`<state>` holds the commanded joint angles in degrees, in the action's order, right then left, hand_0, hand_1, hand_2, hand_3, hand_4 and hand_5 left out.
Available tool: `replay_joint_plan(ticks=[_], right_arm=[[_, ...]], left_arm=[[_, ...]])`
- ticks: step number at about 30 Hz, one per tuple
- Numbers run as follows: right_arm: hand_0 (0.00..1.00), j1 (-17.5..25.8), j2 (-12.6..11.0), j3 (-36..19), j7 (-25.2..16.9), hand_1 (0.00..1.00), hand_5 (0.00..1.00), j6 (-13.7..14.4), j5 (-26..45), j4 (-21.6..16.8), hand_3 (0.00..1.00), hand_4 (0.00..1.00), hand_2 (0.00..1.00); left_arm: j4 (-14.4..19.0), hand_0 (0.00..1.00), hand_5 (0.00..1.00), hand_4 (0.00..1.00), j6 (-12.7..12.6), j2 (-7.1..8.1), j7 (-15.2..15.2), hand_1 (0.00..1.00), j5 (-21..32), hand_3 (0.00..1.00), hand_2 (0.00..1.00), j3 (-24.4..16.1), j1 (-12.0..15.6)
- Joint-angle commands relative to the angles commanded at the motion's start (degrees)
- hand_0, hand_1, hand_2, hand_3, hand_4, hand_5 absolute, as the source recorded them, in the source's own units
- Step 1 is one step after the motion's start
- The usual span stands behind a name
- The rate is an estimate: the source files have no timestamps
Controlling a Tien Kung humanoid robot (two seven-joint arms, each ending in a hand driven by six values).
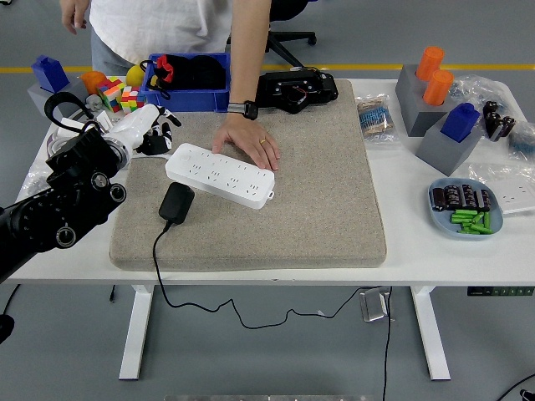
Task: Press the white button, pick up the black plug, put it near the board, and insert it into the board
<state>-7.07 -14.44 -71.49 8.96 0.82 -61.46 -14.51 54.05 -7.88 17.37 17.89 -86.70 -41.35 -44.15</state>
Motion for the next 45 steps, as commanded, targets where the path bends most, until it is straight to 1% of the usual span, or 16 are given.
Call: replay_joint_plan(ticks=[3,4,6,9,10,14,15,21,22,27,30,32,33,39,40,45], right_arm=[[0.766,0.0,0.1,-0.1,0.0,0.646,0.432,0.0,-0.1,-0.1,0.614,0.666,0.631],[0.766,0.0,0.1,-0.2,0.0,0.647,0.432,0.0,-0.1,-0.1,0.616,0.667,0.631],[0.766,0.1,0.2,-0.3,-0.1,0.647,0.432,0.0,-0.2,-0.2,0.616,0.667,0.631],[0.766,0.1,0.2,-0.3,0.0,0.647,0.432,0.0,-0.2,-0.1,0.616,0.667,0.631],[0.766,0.2,0.2,-0.3,0.0,0.647,0.429,0.1,-0.3,-0.1,0.616,0.667,0.631],[0.766,0.3,0.3,-0.2,0.0,0.647,0.429,0.1,-0.3,-0.1,0.616,0.667,0.631],[0.766,0.2,0.3,-0.2,0.0,0.646,0.429,0.1,-0.3,-0.1,0.615,0.667,0.631],[0.766,0.1,0.4,0.0,0.0,0.646,0.429,0.1,-0.2,-0.2,0.615,0.667,0.631],[0.766,0.1,0.4,0.0,0.0,0.646,0.429,0.1,-0.2,-0.2,0.615,0.666,0.631],[0.766,0.2,0.3,0.2,0.0,0.646,0.429,0.1,-0.1,-0.1,0.615,0.666,0.631],[0.766,0.2,0.4,0.4,0.0,0.646,0.429,0.1,0.0,-0.1,0.615,0.667,0.631],[0.766,0.2,0.4,0.4,0.0,0.646,0.429,0.1,0.1,-0.2,0.615,0.667,0.631],[0.766,0.2,0.4,0.5,0.0,0.647,0.429,0.1,0.1,-0.2,0.615,0.667,0.632],[0.766,0.3,0.4,0.8,0.0,0.647,0.429,0.1,0.1,-0.2,0.615,0.667,0.632],[0.766,0.3,0.4,0.8,0.0,0.647,0.429,0.1,0.2,-0.1,0.615,0.667,0.631],[0.766,0.3,0.4,0.8,0.0,0.647,0.429,0.2,0.2,-0.1,0.615,0.667,0.631]], left_arm=[[4.6,0.222,0.002,0.502,-0.9,1.25,0.1,0.233,-1.3,0.703,0.289,-2.2,3.4],[6.2,0.615,0.039,0.818,-1.7,1.66,-0.2,0.695,-1.9,0.766,0.675,-3.0,4.8],[9.3,0.615,0.039,0.818,-3.5,2.33,-1.1,0.695,-2.5,0.766,0.675,-4.6,7.5],[12.5,0.615,0.039,0.818,-5.1,2.84,-2.4,0.695,-2.8,0.766,0.675,-6.0,10.4],[14.0,0.804,0.278,0.977,-5.7,3.03,-2.9,0.862,-2.9,0.871,0.851,-6.7,11.9],[16.7,0.804,0.278,0.977,-6.6,3.03,-3.6,0.862,-4.1,0.871,0.851,-8.4,15.4],[17.0,0.846,0.393,0.998,-6.7,2.92,-3.7,0.906,-4.4,0.932,0.916,-8.7,16.1],[17.8,0.846,0.393,0.998,-7.0,2.0,-3.1,0.906,-7.0,0.932,0.916,-9.3,19.3],[17.8,0.844,0.421,0.998,-7.0,1.82,-2.9,0.92,-7.3,0.934,0.941,-9.3,19.6],[17.8,0.844,0.421,0.998,-7.1,1.21,-2.5,0.92,-8.5,0.934,0.941,-8.5,20.5],[17.4,0.836,0.428,0.998,-8.1,0.81,-1.5,0.911,-10.2,0.926,0.93,-8.0,20.9],[17.1,0.836,0.428,0.998,-9.2,0.58,-1.0,0.911,-11.8,0.926,0.93,-7.8,21.0],[16.8,0.681,0.189,0.998,-9.8,0.48,-0.7,0.798,-12.8,0.862,0.812,-7.5,21.1],[15.1,0.681,0.189,0.998,-11.1,0.08,0.5,0.798,-16.0,0.862,0.812,-6.4,21.2],[14.7,0.611,0.102,0.998,-11.2,0.01,0.7,0.748,-16.1,0.831,0.752,-6.0,21.1],[13.7,0.611,0.102,0.998,-11.4,-0.27,1.1,0.748,-16.3,0.831,0.752,-4.7,21.2]])
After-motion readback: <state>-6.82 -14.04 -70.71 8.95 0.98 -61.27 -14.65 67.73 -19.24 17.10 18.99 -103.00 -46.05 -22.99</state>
